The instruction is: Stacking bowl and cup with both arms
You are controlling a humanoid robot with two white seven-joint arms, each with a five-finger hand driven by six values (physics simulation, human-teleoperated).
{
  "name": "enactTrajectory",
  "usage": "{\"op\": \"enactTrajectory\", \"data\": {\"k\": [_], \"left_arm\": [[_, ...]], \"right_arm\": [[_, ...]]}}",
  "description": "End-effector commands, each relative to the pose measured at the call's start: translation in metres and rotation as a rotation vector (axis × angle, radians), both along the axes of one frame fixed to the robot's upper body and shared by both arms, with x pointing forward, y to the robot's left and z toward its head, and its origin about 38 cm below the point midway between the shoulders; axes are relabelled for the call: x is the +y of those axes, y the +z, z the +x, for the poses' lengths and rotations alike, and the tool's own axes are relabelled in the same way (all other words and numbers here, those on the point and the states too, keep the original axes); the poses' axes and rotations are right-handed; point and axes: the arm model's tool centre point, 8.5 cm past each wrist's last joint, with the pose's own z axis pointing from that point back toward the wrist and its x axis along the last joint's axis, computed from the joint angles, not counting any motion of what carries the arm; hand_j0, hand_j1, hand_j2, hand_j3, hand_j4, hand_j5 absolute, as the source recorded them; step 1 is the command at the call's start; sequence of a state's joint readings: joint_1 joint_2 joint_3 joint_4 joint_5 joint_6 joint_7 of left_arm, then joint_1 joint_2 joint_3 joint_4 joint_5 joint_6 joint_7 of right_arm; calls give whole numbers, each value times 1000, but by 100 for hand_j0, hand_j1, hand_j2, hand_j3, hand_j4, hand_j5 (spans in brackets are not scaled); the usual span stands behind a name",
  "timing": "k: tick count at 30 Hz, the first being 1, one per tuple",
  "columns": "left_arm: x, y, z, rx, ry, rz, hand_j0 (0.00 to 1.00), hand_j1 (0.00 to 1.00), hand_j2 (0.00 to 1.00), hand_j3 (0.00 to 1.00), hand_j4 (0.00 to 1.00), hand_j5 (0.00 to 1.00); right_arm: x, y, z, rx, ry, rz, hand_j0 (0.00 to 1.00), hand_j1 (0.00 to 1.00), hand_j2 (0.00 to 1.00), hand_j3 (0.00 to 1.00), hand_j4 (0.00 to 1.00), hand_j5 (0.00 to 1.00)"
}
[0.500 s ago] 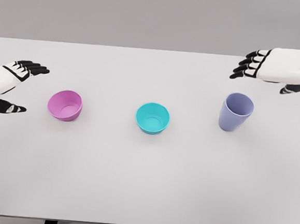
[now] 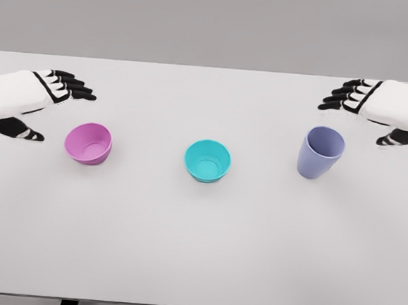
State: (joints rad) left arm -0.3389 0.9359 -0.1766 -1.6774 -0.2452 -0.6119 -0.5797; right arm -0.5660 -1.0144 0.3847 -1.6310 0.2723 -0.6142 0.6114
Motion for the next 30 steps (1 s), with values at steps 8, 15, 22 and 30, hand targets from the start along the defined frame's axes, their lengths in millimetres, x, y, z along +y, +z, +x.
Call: {"op": "enactTrajectory", "data": {"k": [8, 15, 22, 30], "left_arm": [[-47, -34, 18, 389, 99, 10, 100, 100, 100, 100, 100, 100], [-42, -33, 26, 467, 218, -10, 100, 100, 100, 100, 100, 100], [-39, -46, 27, 511, 293, 15, 100, 100, 100, 100, 100, 100], [-43, -45, 25, 395, 198, 122, 96, 96, 96, 96, 96, 96]], "right_arm": [[-11, 26, -2, -94, -39, 88, 100, 100, 100, 100, 100, 100], [-10, 19, -2, -76, -40, 91, 100, 100, 100, 100, 100, 100], [-10, 17, -3, -72, -40, 96, 100, 100, 100, 100, 100, 100], [-10, 17, -3, -73, -41, 93, 100, 100, 100, 100, 100, 100]]}}
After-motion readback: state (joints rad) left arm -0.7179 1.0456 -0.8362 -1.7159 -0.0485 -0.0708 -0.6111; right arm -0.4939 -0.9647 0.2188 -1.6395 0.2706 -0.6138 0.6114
